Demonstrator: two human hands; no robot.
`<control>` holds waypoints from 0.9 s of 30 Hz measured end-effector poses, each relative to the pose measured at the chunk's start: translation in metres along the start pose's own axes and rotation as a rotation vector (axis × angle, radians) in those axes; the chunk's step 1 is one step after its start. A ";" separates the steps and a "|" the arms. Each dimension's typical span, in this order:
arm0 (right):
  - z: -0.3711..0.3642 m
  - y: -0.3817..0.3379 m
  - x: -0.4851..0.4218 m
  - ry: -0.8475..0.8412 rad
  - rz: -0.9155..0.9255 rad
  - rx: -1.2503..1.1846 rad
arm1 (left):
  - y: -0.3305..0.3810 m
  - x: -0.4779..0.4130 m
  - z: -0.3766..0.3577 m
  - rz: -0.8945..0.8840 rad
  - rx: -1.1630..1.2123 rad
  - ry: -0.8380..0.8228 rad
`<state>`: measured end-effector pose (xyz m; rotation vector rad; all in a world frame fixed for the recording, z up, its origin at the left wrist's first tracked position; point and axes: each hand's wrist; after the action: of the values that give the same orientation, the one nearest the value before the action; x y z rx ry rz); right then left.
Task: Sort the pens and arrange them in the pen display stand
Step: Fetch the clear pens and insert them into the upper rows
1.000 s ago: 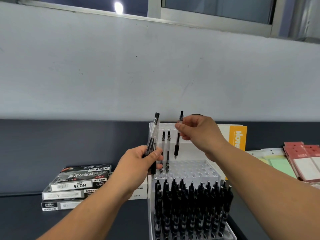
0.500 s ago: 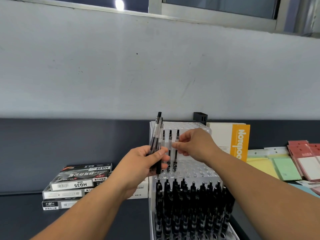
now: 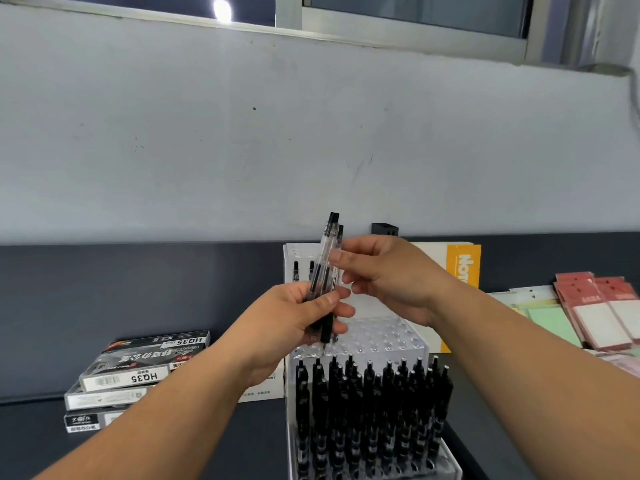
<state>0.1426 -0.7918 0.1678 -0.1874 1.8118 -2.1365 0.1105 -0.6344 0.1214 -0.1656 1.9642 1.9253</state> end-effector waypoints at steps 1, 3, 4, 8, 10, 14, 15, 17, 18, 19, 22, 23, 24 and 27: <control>0.003 -0.001 0.000 0.009 0.001 -0.004 | 0.000 -0.001 -0.001 -0.013 -0.012 0.016; 0.010 -0.003 -0.002 0.070 0.018 0.002 | -0.002 -0.004 0.000 -0.049 -0.030 0.084; 0.013 -0.004 -0.003 0.123 0.039 0.024 | -0.003 -0.005 0.002 -0.064 -0.035 0.125; 0.024 0.001 -0.012 0.354 0.131 0.160 | -0.007 -0.004 0.004 -0.077 -0.049 0.181; 0.025 0.007 -0.016 0.387 0.141 0.201 | -0.009 -0.003 0.003 -0.069 -0.054 0.174; 0.020 0.018 -0.023 0.371 0.123 0.291 | -0.013 -0.003 0.002 -0.051 -0.060 0.166; 0.020 0.020 -0.025 0.368 0.124 0.303 | -0.014 -0.003 0.002 -0.045 -0.060 0.164; 0.019 0.020 -0.028 0.366 0.132 0.318 | -0.016 -0.003 0.003 -0.032 -0.048 0.161; 0.020 0.019 -0.029 0.368 0.136 0.327 | -0.016 -0.003 0.003 -0.027 -0.045 0.158; 0.020 0.019 -0.030 0.371 0.141 0.335 | -0.017 -0.003 0.003 -0.024 -0.049 0.153; 0.019 0.025 -0.032 0.360 0.138 0.412 | -0.017 -0.003 0.004 -0.023 -0.075 0.128; 0.018 0.029 -0.033 0.350 0.130 0.462 | -0.017 -0.002 0.004 -0.024 -0.084 0.118; 0.017 0.034 -0.034 0.345 0.113 0.503 | -0.017 -0.002 0.004 -0.023 -0.093 0.109; 0.017 0.042 -0.035 0.340 0.051 0.555 | -0.017 -0.002 0.005 -0.023 -0.112 0.099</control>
<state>0.1876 -0.8020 0.1334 0.3705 1.2725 -2.6531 0.1193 -0.6309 0.1060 -0.3186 1.9077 2.0493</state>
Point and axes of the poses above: each hand's wrist, its own x-axis away from the middle knuckle, its own z-axis out of the back of the hand, y = z × x, and after that the axes turned 10 degrees about -z, right-handed
